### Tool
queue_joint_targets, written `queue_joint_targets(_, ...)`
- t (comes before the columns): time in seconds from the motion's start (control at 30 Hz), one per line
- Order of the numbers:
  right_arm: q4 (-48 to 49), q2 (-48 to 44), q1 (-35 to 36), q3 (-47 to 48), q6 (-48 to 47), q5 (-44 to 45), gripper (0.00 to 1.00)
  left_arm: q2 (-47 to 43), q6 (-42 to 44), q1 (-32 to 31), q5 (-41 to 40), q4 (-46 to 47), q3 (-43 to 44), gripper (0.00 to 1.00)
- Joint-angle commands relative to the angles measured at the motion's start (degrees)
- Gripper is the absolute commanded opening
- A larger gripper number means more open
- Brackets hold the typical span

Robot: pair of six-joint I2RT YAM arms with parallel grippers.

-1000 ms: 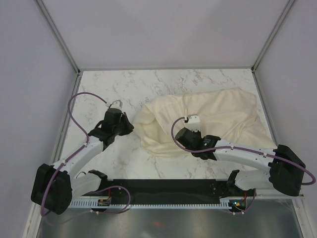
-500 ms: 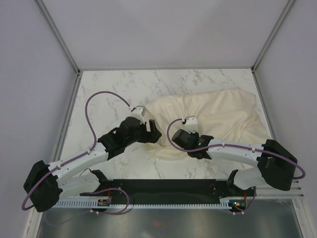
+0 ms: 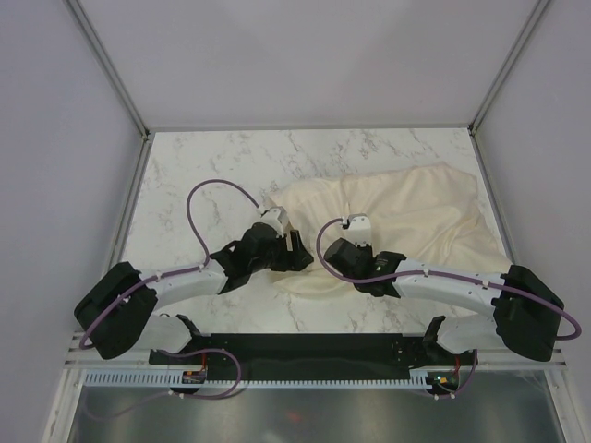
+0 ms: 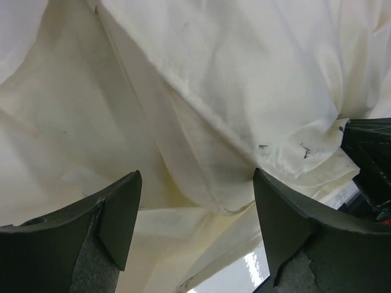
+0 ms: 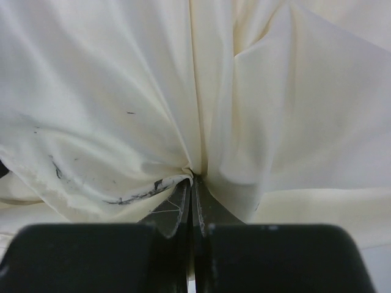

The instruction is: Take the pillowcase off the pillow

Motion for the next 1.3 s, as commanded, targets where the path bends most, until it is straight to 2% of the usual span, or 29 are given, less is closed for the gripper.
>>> queue_joint_targets(0.0,0.34,-0.67,0.43,-0.14,1.0,-1.42,0.04,2.3,-3.09,-0.41,2.71,10.08,-0.09,0.82)
queue_joint_targets(0.07,0.25,-0.58,0.43,-0.49,1.35,-1.6,0.04,3.88,-3.45,-0.58,4.11,11.75,0.17,0.81)
queue_joint_targets(0.17,0.42,-0.76,0.43,-0.93,1.44,-1.51,0.04,6.78,-3.89,-0.67,5.52,12.11,0.79,0.64)
queue_joint_targets(0.2,0.42,-0.84,0.52,-0.93,1.44,-1.34,0.04,7.74,-4.06,-0.76,5.79,12.46,0.7,0.5)
queue_joint_targets(0.27,0.42,-1.28,0.43,-0.93,1.44,-1.51,0.04,8.28,-4.68,-0.67,6.32,12.81,0.44,0.33)
queue_joint_targets(0.3,0.42,-1.28,0.43,-0.93,1.27,-1.25,0.04,8.28,-4.77,-0.67,6.41,12.81,0.35,0.15)
queue_joint_targets(0.33,0.42,-1.46,0.43,-1.02,1.27,-1.16,0.04,8.02,-4.86,-0.67,6.41,12.72,0.27,0.07)
queue_joint_targets(0.37,0.34,-1.63,0.43,-0.93,1.27,-1.07,0.04,7.5,-5.12,-0.67,6.23,12.64,0.18,0.03)
queue_joint_targets(0.53,-0.45,-2.51,0.43,-0.67,1.0,-0.63,0.04,-0.92,-3.98,-0.23,2.9,3.61,4.73,0.02)
queue_joint_targets(0.67,-1.94,-4.7,0.43,-0.76,0.92,-0.63,0.04,-6.38,-0.73,0.47,-0.88,-4.84,13.59,0.02)
queue_joint_targets(0.73,-2.56,-5.76,0.52,-1.02,0.92,-0.46,0.05,-7.71,1.2,1.35,-2.73,-6.95,15.99,0.02)
queue_joint_targets(0.87,-3.61,-8.14,0.52,-1.64,1.18,1.91,0.04,-8.24,2.79,3.46,-1.07,-13.52,21.34,0.02)
queue_joint_targets(1.27,-5.73,-6.29,-1.5,-2.43,1.44,6.31,0.05,-19.4,4.46,9.0,6.49,-26.12,20.4,0.02)
